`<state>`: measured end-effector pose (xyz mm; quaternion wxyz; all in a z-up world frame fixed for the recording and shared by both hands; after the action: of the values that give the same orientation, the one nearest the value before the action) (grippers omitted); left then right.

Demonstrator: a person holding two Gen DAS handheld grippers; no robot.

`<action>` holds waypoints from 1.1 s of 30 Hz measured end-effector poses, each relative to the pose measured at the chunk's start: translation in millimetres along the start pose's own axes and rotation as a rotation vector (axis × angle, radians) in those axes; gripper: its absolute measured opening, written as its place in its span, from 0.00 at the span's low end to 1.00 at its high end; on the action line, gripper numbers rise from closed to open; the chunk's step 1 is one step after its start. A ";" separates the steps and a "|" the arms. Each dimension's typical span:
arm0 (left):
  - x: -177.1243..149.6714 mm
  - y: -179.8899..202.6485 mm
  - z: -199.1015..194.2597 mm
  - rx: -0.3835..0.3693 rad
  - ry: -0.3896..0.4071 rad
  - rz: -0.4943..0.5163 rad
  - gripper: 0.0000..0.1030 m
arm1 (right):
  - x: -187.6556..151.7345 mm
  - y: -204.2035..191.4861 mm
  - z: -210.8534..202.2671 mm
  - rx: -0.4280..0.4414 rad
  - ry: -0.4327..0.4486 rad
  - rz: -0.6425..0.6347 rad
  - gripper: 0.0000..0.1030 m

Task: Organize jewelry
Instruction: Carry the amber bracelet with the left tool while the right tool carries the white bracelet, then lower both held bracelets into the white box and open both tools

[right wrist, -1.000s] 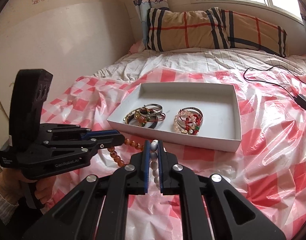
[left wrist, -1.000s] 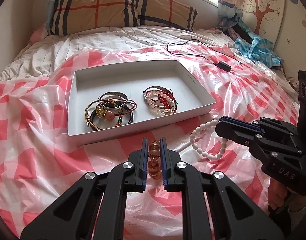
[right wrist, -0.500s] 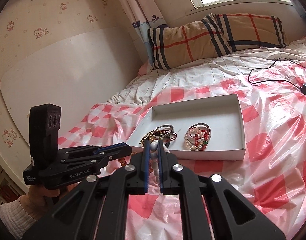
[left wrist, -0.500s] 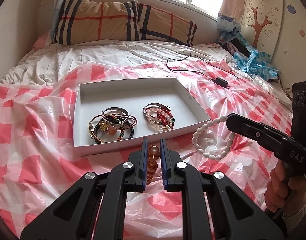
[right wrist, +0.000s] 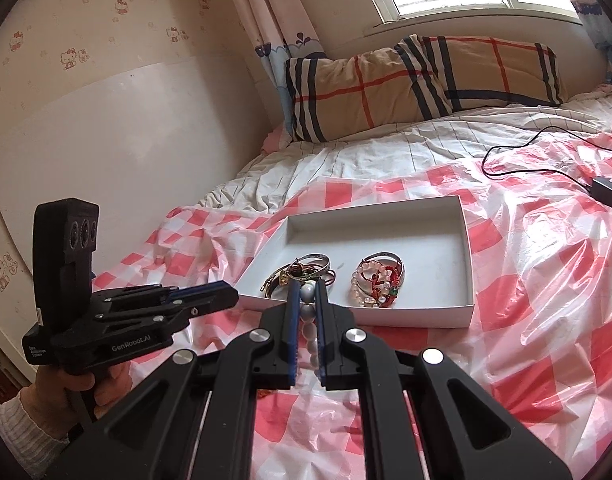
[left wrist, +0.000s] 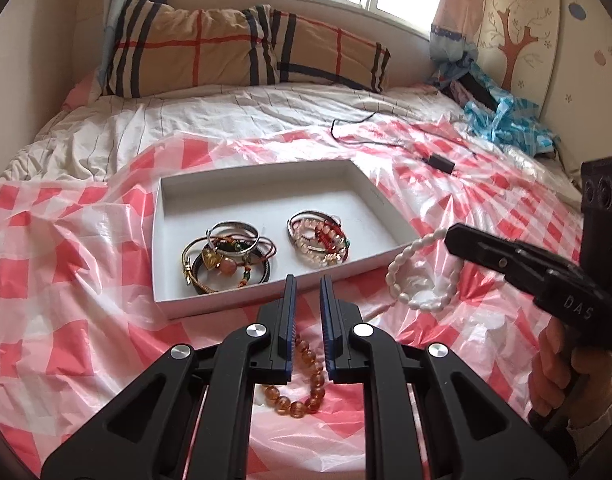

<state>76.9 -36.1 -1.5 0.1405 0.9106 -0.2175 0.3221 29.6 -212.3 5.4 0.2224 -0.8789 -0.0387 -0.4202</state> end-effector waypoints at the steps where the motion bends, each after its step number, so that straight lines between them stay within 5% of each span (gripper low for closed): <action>1: -2.0 -2.7 3.9 0.020 -0.020 -0.003 0.11 | -0.1 0.4 0.1 -0.006 -0.002 -0.001 0.08; 3: -8.1 -7.3 20.5 -0.005 -0.125 -0.005 0.19 | 0.1 2.1 0.3 -0.009 -0.005 0.002 0.08; 5: -17.1 -9.6 35.8 0.055 -0.181 0.000 0.43 | -0.5 3.8 1.1 -0.011 -0.011 0.008 0.08; 13: -33.2 -13.5 77.1 0.228 -0.268 0.036 0.53 | -1.2 4.4 4.9 -0.013 -0.029 -0.001 0.08; 15: -35.1 -11.9 84.9 0.249 -0.290 0.053 0.46 | -2.0 1.9 6.1 -0.023 -0.031 -0.018 0.08; 17: -34.6 -10.5 88.1 0.221 -0.314 0.066 0.12 | -2.7 -1.2 6.5 -0.036 -0.031 -0.036 0.08; 19: -32.6 -8.0 84.4 0.167 -0.315 0.056 0.10 | -2.9 -3.3 5.9 -0.051 -0.026 -0.052 0.08; 21: -28.9 -4.7 74.0 0.067 -0.289 0.012 0.10 | -3.0 -3.7 5.1 -0.052 -0.022 -0.057 0.08; 26: -6.3 9.0 26.8 -0.111 -0.069 -0.002 0.10 | -1.5 -1.5 -0.2 -0.044 0.002 -0.043 0.08; 33: 11.7 11.0 -2.2 -0.140 0.083 -0.018 0.10 | 2.9 -0.7 -9.4 -0.058 0.058 -0.035 0.08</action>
<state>78.5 -48.3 9.0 0.2155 0.8863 -0.2250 0.3425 24.6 -216.1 13.0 0.1904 -0.8717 -0.0353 -0.4501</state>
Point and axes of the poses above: each gripper's, at about its wrist camera, not at the fingertips, and z roughly the way its jaws point, y to its right, x to its top, the point moved 2 cm from there along z, roughly the way its jaws point, and after that the axes turned 7 degrees about -y, right-handed, at the moved point
